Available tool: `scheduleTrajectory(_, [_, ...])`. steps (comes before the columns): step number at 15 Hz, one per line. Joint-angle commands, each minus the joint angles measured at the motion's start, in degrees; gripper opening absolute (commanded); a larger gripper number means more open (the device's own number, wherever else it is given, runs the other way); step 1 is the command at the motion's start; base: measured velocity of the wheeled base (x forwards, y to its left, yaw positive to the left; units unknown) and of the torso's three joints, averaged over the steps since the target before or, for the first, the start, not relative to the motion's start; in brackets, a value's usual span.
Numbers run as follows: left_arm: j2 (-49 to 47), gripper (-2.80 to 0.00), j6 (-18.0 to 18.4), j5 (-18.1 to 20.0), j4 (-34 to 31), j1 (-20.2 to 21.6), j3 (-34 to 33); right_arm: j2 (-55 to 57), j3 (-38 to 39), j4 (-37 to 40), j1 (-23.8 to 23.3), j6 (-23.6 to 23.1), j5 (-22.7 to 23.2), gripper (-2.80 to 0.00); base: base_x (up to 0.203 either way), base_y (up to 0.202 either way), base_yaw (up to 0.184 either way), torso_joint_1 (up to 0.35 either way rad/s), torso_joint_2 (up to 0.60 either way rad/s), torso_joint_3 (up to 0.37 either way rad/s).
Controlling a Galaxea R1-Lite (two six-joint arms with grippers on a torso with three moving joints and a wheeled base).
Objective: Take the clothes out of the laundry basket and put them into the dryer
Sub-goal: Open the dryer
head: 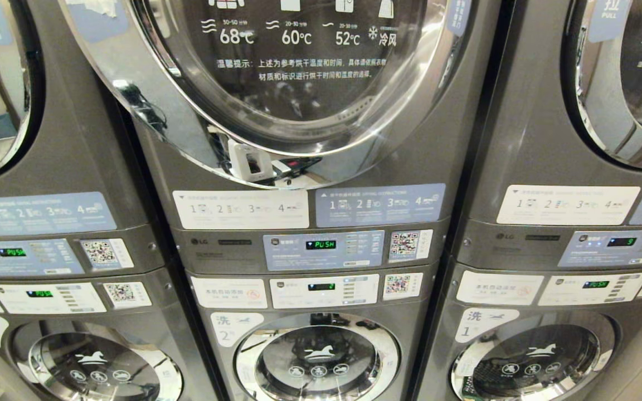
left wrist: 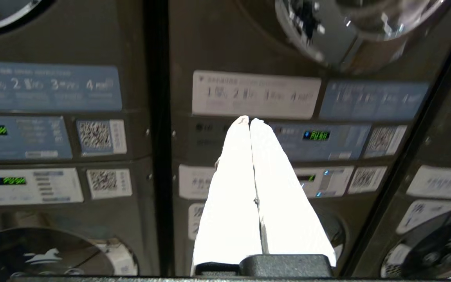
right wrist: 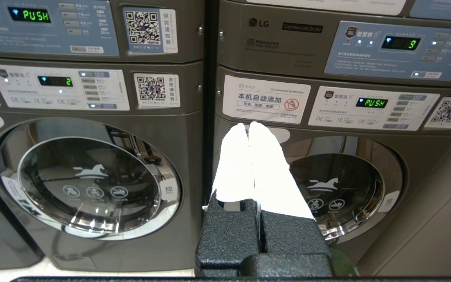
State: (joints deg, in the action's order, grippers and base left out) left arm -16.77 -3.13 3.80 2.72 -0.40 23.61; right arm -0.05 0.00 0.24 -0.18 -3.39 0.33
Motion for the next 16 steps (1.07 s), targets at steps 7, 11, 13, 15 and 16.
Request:
scheduleTrajectory(7, [-60.90,-2.80,-14.62,11.99,23.96,7.54,30.29,0.05,0.00,-0.07,0.01,1.18,-0.07,-2.80,0.000,0.000,0.000,0.000,0.00,0.000])
scheduleTrajectory(11, [-72.55,-2.80,-17.67,21.56,33.38,11.82,39.82,0.05,0.00,-0.07,0.01,1.37,-0.07,-2.80,0.000,0.000,0.000,0.000,0.00,0.000])
scheduleTrajectory(13, [-75.06,-2.80,-17.83,22.91,35.48,10.56,43.23,0.05,0.00,-0.07,0.01,1.28,-0.07,-2.80,0.000,0.000,0.000,0.000,0.00,0.000])
scheduleTrajectory(15, [-75.39,-2.80,-17.40,25.75,35.69,9.31,43.44,0.05,0.00,-0.07,0.01,1.19,-0.07,-2.80,0.000,0.000,0.000,0.000,0.00,0.000])
scheduleTrajectory(16, [-75.46,-2.80,-17.35,25.98,35.97,8.52,43.88,0.05,0.00,-0.07,0.01,1.19,-0.07,-2.80,0.000,0.000,0.000,0.000,0.00,0.000])
